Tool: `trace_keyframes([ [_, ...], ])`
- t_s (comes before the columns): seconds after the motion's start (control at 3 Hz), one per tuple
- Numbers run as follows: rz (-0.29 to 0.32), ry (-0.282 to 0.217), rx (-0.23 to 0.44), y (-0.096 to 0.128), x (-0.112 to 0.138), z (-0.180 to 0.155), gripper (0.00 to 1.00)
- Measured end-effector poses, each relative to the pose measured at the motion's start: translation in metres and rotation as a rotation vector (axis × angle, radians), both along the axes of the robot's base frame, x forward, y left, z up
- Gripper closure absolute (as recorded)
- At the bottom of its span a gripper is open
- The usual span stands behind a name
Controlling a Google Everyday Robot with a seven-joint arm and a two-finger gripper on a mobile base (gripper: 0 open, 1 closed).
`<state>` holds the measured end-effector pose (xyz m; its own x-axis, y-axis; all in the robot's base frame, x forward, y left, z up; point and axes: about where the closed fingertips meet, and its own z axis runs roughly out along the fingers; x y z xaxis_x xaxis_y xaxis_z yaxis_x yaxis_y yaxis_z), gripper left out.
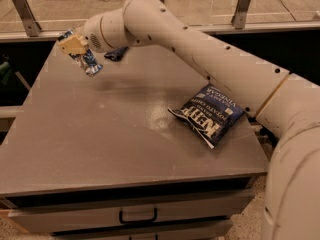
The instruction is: Place redbull can upright
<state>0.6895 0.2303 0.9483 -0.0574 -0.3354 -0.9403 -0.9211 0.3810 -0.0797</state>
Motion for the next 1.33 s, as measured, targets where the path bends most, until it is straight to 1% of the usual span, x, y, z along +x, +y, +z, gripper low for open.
trace_keyframes([
  [0.33, -0.019, -0.064, 0.133, -0.005, 0.001, -0.014, 1.00],
  [0.67, -0.029, -0.152, 0.253, -0.007, 0.004, -0.014, 1.00],
  [1.0, -0.020, -0.221, 0.328, -0.008, 0.000, 0.000, 1.00],
  [1.33, -0.015, -0.240, 0.365, -0.007, -0.004, 0.004, 1.00],
])
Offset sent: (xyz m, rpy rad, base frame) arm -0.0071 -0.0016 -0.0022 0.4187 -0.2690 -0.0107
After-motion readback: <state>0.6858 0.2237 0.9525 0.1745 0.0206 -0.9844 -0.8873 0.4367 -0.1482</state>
